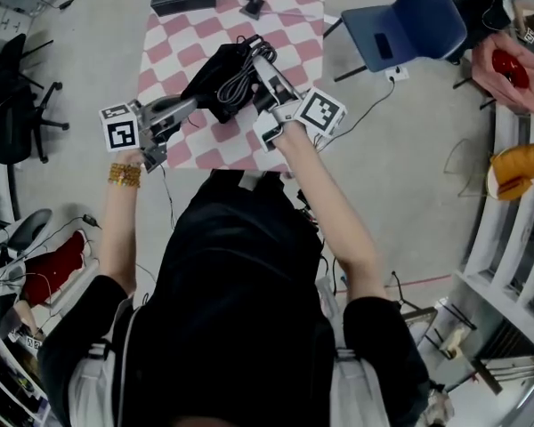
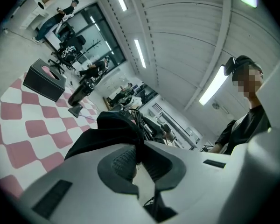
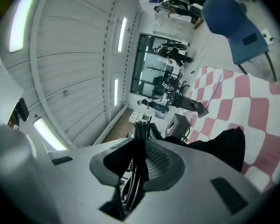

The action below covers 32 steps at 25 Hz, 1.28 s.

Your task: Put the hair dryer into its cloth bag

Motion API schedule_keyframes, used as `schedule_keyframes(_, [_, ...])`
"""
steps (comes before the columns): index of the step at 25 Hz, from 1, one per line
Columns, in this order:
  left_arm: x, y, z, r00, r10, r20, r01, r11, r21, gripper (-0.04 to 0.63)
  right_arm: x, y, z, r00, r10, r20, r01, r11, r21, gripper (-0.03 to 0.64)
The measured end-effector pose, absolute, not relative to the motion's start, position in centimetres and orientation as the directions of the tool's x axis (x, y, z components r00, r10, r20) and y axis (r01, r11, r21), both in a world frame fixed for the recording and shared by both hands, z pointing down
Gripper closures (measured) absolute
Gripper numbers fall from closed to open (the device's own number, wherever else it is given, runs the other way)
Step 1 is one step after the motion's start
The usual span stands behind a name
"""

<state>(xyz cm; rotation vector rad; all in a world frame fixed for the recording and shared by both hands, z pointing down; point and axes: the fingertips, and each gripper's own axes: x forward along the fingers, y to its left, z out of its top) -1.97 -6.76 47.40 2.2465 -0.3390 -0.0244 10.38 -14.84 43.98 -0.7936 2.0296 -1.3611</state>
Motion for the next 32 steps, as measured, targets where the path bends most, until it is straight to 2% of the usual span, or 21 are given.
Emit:
schedule_keyframes(5, [-1.3, -6.3, 47.1, 0.966, -0.25, 0.06, -0.206, -0.617, 0.759, 0.568, 10.6, -16.3, 44.7, -0.562, -0.825, -0.065, -0.089, 0.139, -0.986, 0.541])
schedule_keyframes(8, [-1.2, -5.9, 46.8, 0.969, -0.241, 0.051, -0.196, -0.627, 0.754, 0.568, 11.1, -16.9, 44.8, -0.49, -0.869, -0.064, 0.041, 0.05, -0.998, 0.541])
schedule_keyframes(10, [-1.0, -5.6, 46.6, 0.972, -0.231, 0.048, -0.188, -0.634, 0.75, 0.568, 11.5, -17.3, 44.5, -0.448, -0.891, -0.077, 0.097, 0.037, -0.995, 0.545])
schedule_keyframes(12, [-1.0, -5.5, 46.2, 0.972, -0.232, 0.033, -0.178, -0.638, 0.749, 0.568, 11.8, -17.8, 44.4, -0.42, -0.904, -0.077, 0.079, 0.048, -0.996, 0.545])
schedule_keyframes(15, [-0.9, -6.0, 45.5, 0.967, -0.256, -0.006, -0.163, -0.631, 0.758, 0.568, 12.2, -18.3, 44.1, -0.411, -0.909, -0.07, -0.042, 0.096, -0.994, 0.545])
schedule_keyframes(22, [-1.0, -6.9, 44.9, 0.945, -0.324, -0.046, -0.168, -0.601, 0.781, 0.568, 11.1, -16.8, 43.3, -0.456, -0.89, -0.015, -0.473, 0.257, -0.843, 0.545])
schedule_keyframes(25, [-1.0, -7.0, 45.0, 0.943, -0.331, -0.046, -0.171, -0.597, 0.783, 0.568, 9.8, -15.8, 43.7, -0.494, -0.869, 0.022, -0.657, 0.357, -0.664, 0.545])
schedule_keyframes(28, [-0.6, -7.0, 45.1, 0.944, -0.327, -0.042, -0.172, -0.597, 0.783, 0.568, 7.8, -14.7, 44.1, -0.543, -0.837, 0.07, -0.778, 0.47, -0.416, 0.545])
schedule_keyframes(30, [-0.4, -7.2, 45.5, 0.943, -0.33, -0.031, -0.183, -0.595, 0.783, 0.568, 6.2, -13.8, 44.2, -0.581, -0.807, 0.108, -0.806, 0.551, -0.216, 0.545])
schedule_keyframes(32, [-0.4, -7.5, 46.0, 0.942, -0.335, -0.013, -0.2, -0.594, 0.779, 0.568, 4.6, -12.9, 44.4, -0.623, -0.769, 0.143, -0.779, 0.626, -0.023, 0.543])
